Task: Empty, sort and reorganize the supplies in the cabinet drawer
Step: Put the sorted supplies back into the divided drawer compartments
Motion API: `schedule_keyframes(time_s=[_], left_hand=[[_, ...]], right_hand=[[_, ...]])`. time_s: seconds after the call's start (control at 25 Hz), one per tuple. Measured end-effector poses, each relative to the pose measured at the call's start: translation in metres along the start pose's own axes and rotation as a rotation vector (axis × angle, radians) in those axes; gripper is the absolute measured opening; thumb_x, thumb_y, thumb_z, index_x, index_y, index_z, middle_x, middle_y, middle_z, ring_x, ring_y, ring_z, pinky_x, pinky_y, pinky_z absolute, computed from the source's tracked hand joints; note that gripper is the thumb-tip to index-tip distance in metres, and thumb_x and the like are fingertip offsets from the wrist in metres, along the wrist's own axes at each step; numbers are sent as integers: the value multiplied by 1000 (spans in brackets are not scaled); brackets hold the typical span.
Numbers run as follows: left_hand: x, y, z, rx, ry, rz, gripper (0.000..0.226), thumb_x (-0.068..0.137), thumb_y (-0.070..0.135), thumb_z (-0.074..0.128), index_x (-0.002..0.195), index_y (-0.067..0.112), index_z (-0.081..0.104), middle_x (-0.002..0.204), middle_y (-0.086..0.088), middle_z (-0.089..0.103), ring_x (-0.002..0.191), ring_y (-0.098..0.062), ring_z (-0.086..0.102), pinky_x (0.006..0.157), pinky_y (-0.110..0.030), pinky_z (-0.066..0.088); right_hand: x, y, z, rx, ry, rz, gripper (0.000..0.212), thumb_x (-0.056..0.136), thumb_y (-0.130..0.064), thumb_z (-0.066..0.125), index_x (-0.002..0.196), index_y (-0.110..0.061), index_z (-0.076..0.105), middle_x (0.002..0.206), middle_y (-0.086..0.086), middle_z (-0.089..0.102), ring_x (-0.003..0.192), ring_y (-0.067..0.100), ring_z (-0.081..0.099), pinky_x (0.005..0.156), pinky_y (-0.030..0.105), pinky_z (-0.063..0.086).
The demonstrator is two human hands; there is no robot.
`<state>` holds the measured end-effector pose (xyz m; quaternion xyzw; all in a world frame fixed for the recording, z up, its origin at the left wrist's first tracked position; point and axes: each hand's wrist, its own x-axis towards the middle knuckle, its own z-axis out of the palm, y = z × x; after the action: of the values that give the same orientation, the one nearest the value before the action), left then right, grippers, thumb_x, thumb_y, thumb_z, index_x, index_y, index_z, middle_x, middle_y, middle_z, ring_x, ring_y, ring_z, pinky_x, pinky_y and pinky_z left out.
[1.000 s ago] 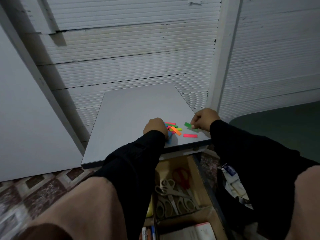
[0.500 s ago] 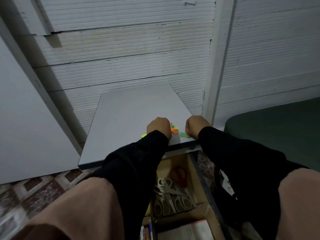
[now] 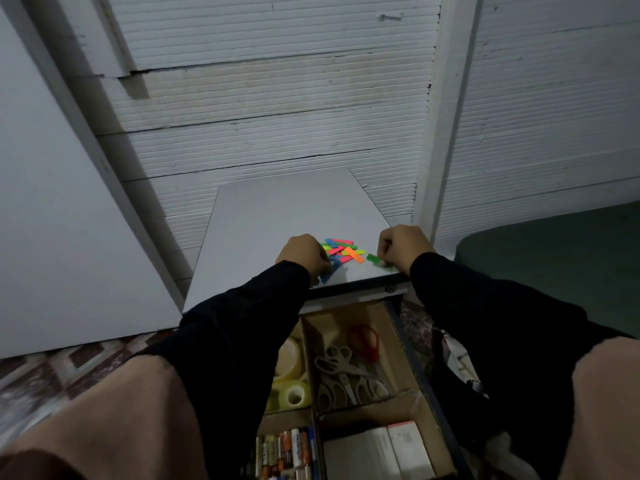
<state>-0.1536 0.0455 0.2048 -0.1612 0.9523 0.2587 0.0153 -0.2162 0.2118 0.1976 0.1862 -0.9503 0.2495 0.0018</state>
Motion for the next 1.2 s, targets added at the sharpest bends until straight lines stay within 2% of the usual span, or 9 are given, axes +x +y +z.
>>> schedule_keyframes(time_s=[0.12, 0.24, 0.44, 0.64, 0.76, 0.88, 1.0, 1.16, 1.2], left_hand=[[-29, -14, -2, -97, 2, 3, 18, 84, 15, 67, 92, 1, 74, 84, -12, 71, 78, -24, 68, 77, -34, 58], [-65, -34, 5, -255, -39, -63, 14, 82, 10, 70, 89, -1, 72, 64, -7, 62, 48, -12, 59, 55, -23, 56], [-121, -67, 25, -375, -94, -97, 15, 83, 11, 70, 70, 9, 63, 64, -7, 62, 42, -8, 59, 47, -20, 54], [-173, -98, 56, -492, -65, -130, 13, 81, 11, 72, 71, 9, 64, 66, -4, 63, 50, -7, 61, 48, -18, 52], [-200, -117, 70, -730, -88, -216, 9, 81, 6, 70, 76, 2, 64, 68, -11, 63, 52, -14, 62, 46, -21, 52], [-219, -136, 74, -868, -123, -284, 8, 82, 1, 67, 75, 1, 64, 59, -10, 63, 43, -10, 61, 44, -21, 52], [-230, -148, 71, -925, -103, -320, 3, 81, 2, 68, 81, -1, 65, 55, -4, 65, 46, -9, 63, 47, -20, 54], [-232, -155, 71, -966, -84, -313, 4, 82, 2, 67, 84, -1, 65, 55, -3, 66, 49, -10, 65, 50, -20, 55], [-232, -154, 73, -968, -102, -318, 3, 82, 2, 67, 83, -1, 66, 55, -3, 66, 49, -10, 64, 50, -20, 55]], right_hand=[[-28, -13, -5, 286, -116, 140, 16, 79, 6, 67, 68, -5, 65, 80, 9, 67, 65, 16, 60, 60, 21, 54], [-62, -18, 4, 390, -224, 228, 19, 79, 8, 68, 66, -6, 63, 76, 9, 64, 61, 15, 60, 54, 18, 54], [-119, -19, 40, 420, -325, 299, 26, 79, 11, 63, 62, -8, 57, 70, 10, 61, 65, 23, 60, 58, 28, 53], [-179, -16, 93, 503, -503, 497, 33, 92, 7, 48, 61, -3, 51, 63, 12, 54, 36, 12, 53, 29, 14, 39], [-192, -10, 132, 475, -544, 553, 33, 93, 3, 47, 61, -3, 53, 62, 13, 56, 39, 17, 55, 39, 18, 49], [-189, -3, 163, 402, -563, 504, 4, 79, -2, 65, 77, -5, 63, 78, 11, 65, 68, 21, 63, 75, 33, 58], [-169, 22, 210, 319, -552, 504, 45, 63, -18, 69, 106, -6, 67, 110, 13, 67, 100, 28, 65, 91, 42, 54], [-159, 23, 238, 61, -578, 441, 41, 87, -33, 54, 124, -16, 59, 129, 1, 59, 116, 19, 58, 97, 33, 49], [-164, 18, 233, 170, -566, 528, 41, 83, -32, 58, 120, -15, 61, 125, 3, 61, 113, 20, 60, 96, 34, 50]])
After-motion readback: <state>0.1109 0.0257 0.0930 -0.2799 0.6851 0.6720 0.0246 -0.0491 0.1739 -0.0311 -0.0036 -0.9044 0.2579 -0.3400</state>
